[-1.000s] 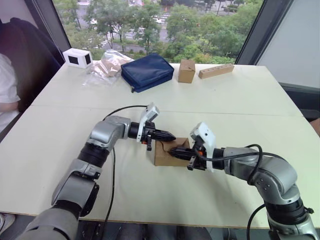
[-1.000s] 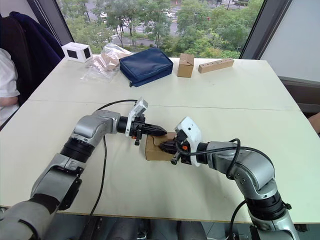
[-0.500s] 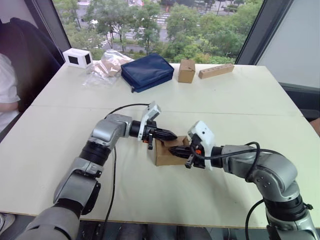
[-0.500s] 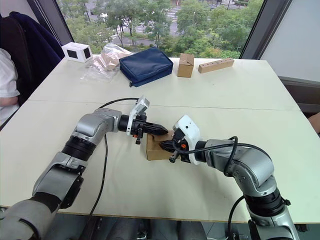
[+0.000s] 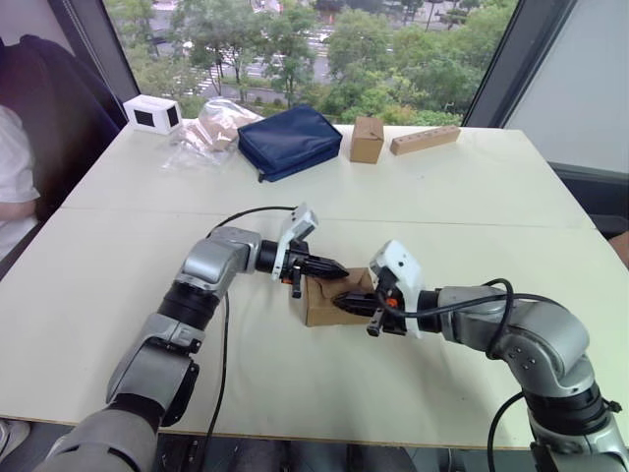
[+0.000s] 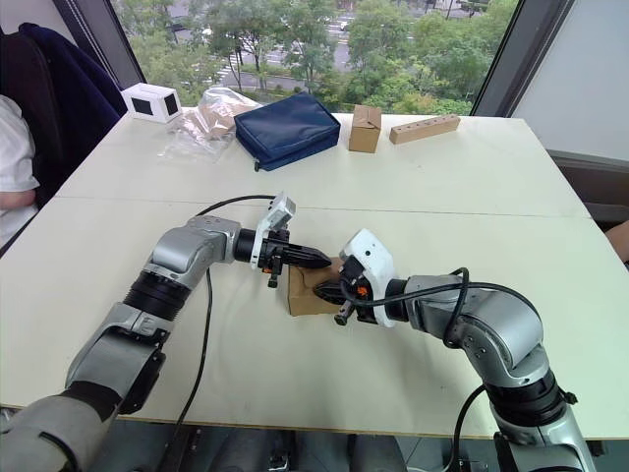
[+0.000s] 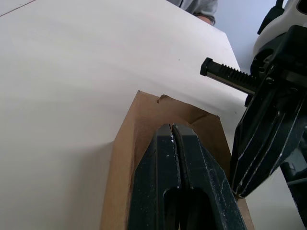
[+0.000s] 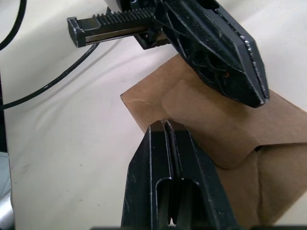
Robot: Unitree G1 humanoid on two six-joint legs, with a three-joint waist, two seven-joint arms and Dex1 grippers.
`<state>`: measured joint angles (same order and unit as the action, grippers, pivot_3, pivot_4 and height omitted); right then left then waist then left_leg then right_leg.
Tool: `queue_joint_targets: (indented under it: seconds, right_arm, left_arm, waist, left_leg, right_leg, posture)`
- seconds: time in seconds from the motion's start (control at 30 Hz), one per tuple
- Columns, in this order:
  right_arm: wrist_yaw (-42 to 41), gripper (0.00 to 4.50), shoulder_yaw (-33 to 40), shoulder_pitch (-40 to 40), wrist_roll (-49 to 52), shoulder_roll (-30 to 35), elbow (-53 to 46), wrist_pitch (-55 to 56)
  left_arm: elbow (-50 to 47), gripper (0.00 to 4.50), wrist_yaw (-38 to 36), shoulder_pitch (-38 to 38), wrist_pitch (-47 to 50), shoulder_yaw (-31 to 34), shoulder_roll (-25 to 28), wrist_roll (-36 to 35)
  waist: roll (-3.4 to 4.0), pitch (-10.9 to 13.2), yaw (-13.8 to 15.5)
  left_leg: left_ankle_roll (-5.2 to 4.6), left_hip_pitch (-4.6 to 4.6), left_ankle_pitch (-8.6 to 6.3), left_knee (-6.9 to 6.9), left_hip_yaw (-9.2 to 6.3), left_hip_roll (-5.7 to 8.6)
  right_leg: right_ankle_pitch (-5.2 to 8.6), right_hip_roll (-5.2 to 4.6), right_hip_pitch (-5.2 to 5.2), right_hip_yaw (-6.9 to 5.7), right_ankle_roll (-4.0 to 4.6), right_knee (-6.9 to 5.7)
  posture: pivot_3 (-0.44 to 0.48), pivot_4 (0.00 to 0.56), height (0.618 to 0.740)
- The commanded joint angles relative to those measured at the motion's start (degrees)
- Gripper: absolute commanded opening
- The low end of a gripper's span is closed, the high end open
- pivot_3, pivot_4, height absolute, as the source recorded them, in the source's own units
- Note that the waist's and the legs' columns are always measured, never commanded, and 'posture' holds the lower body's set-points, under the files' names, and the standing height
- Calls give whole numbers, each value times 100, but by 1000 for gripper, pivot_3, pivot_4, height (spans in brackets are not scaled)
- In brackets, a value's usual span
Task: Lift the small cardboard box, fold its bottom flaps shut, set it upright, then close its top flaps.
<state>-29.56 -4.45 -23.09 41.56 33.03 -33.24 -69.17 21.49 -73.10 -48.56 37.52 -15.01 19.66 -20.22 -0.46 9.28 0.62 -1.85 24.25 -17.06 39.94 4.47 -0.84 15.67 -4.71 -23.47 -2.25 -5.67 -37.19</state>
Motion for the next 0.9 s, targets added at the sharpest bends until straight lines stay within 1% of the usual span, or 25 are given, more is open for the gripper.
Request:
queue_joint_targets:
  seconds: [0.03,0.27,0.47,0.6,0.77,0.9]
  right_arm:
    - [-57,0,-134,-111,-166,111,32,190]
    - [-142,0,-411,-247,-467,129,325,457]
    - [-95,0,-426,-431,-687,-21,681,726]
    - [-127,0,-430,-458,-733,-52,740,758]
    - [-214,0,-392,-405,-637,-8,621,679]
    - [-307,0,-72,-325,-295,60,280,436]
  left_arm:
    - [-43,10,12,-29,-64,40,-16,23]
    - [-13,10,119,-95,-38,181,-18,-23]
    - [-67,10,152,-92,-18,231,-16,-51]
    - [-127,10,141,-89,9,249,5,-77]
    - [-189,10,23,-1,-169,67,115,101]
    - [-255,10,2,111,-267,-59,156,215]
  waist:
    - [0,0,-1]
    - [0,0,-4]
    - [0,0,0]
    - [0,0,-1]
    - [0,0,-3]
    - [0,0,1]
  left_leg:
    - [0,0,0,0,0,0]
    - [0,0,0,0,0,0]
    - [0,0,0,0,0,0]
    - [1,0,0,0,0,0]
    - [1,0,0,0,0,0]
    - [0,0,0,0,0,0]
  right_leg:
    - [0,0,0,0,0,0]
    - [0,0,0,0,0,0]
    - [0,1,0,-1,0,0]
    - [0,1,0,-2,0,0]
    - [0,1,0,-3,0,0]
    - [0,0,0,-2,0,0]
  posture:
    - [0,150,740]
    - [0,150,740]
    - [0,150,740]
    - [0,150,740]
    - [0,150,740]
    - [0,150,740]
